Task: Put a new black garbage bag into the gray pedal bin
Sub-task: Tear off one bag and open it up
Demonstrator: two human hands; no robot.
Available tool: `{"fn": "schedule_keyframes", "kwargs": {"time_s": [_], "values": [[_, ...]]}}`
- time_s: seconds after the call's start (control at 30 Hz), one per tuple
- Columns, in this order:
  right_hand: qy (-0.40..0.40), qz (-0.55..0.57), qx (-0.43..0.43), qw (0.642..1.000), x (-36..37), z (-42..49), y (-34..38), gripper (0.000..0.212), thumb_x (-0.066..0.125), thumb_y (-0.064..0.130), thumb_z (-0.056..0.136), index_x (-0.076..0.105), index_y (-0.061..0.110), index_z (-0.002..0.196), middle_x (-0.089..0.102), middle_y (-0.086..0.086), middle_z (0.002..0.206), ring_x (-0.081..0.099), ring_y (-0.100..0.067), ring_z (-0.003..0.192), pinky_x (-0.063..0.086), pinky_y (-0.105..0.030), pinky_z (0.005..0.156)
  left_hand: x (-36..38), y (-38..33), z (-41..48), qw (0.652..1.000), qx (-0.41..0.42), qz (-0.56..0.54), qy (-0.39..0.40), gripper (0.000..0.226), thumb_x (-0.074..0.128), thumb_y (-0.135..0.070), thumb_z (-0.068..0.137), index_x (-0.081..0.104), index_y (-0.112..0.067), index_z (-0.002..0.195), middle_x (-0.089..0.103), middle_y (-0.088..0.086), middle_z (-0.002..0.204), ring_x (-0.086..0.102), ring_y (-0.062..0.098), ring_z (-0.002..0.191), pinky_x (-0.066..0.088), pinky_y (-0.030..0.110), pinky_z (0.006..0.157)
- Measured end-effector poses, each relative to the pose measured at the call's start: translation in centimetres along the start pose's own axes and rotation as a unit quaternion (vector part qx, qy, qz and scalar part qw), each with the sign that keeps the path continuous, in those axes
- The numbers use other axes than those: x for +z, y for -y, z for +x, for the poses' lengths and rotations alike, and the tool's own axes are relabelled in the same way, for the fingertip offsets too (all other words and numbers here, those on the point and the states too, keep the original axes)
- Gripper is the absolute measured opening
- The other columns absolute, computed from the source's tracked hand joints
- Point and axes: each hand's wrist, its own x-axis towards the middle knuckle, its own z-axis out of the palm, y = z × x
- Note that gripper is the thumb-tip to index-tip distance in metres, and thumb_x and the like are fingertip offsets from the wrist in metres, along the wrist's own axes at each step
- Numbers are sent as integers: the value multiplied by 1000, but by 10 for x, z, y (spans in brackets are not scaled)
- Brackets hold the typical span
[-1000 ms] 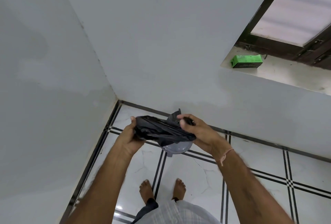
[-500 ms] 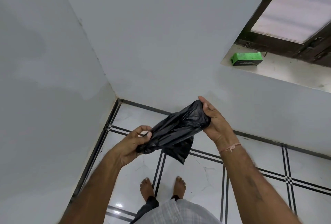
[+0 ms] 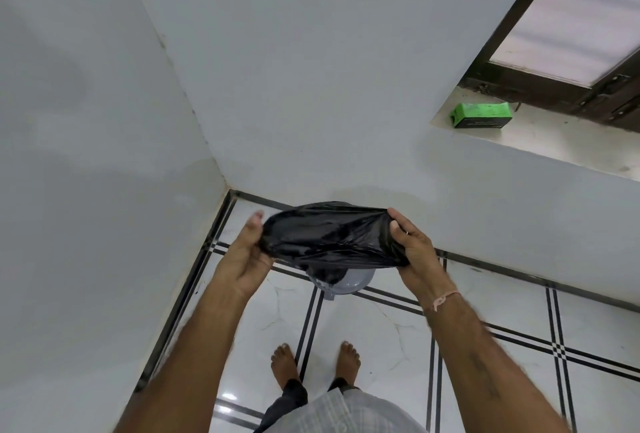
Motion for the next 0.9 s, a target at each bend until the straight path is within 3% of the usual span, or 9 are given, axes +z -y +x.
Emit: {"fn": "schedule_keyframes", "kwargs": {"time_s": [0.17,0.23,0.33,0.4,0.5,0.63,0.73,0.83,0.9], "values": [[-1,-19,15,1000,9,1,10,32,65,22,101,71,4,127,76,-13,120,75,-24,104,62,-28,81,-15,21,10,963,-85,255,2,24,51,-11,106,72,-7,116,70,15,130,68,26,105,61,31,72],[44,-48,56,996,38,1,26,41,63,41,101,74,3,111,77,-18,112,77,-28,98,62,-31,77,2,17,24,969,-37,242,-32,30,46,-20,109,68,-10,128,69,13,133,68,27,112,59,37,80],[80,-154,-23,985,89,8,59,70,66,69,88,77,6,115,76,-16,120,72,-32,116,55,-46,105,56,-2,37,947,115,297,-39,38,45,-32,109,59,-22,142,63,5,143,62,19,125,52,40,106],[48,-251,-203,945,118,0,83,73,63,76,86,70,21,134,71,2,135,65,-14,129,47,-40,115,87,-14,33,883,275,378,-46,46,45,-39,107,47,-28,152,49,-4,155,47,9,139,38,28,118],[5,-358,-416,836,118,-7,71,51,52,58,101,57,34,145,59,11,145,56,-10,137,44,-27,112,94,-7,24,739,425,516,-82,49,39,-39,110,33,-29,158,36,-6,159,38,2,138,35,11,103],[82,-448,-76,887,87,22,29,74,38,88,86,76,32,117,74,0,126,66,-27,119,48,-36,103,64,16,50,847,137,510,-67,39,38,-49,106,64,-26,125,66,5,128,60,30,126,47,39,105],[22,-293,-161,942,90,21,65,76,50,86,84,79,23,115,79,-4,116,71,-25,116,54,-48,106,69,3,40,825,226,507,-103,43,43,-58,99,65,-28,121,66,-2,123,62,23,122,47,37,104],[25,-252,-356,900,87,14,79,52,50,65,100,77,25,119,77,3,119,70,-15,117,54,-36,104,82,1,18,737,390,536,-133,46,44,-47,107,50,-26,147,50,-8,147,50,7,128,41,29,105],[54,-346,-217,911,78,25,64,75,45,84,89,77,18,104,77,4,113,69,-14,107,55,-42,102,76,9,22,771,317,542,-110,53,42,-60,101,55,-28,142,55,-6,143,53,12,130,43,36,110]]}}
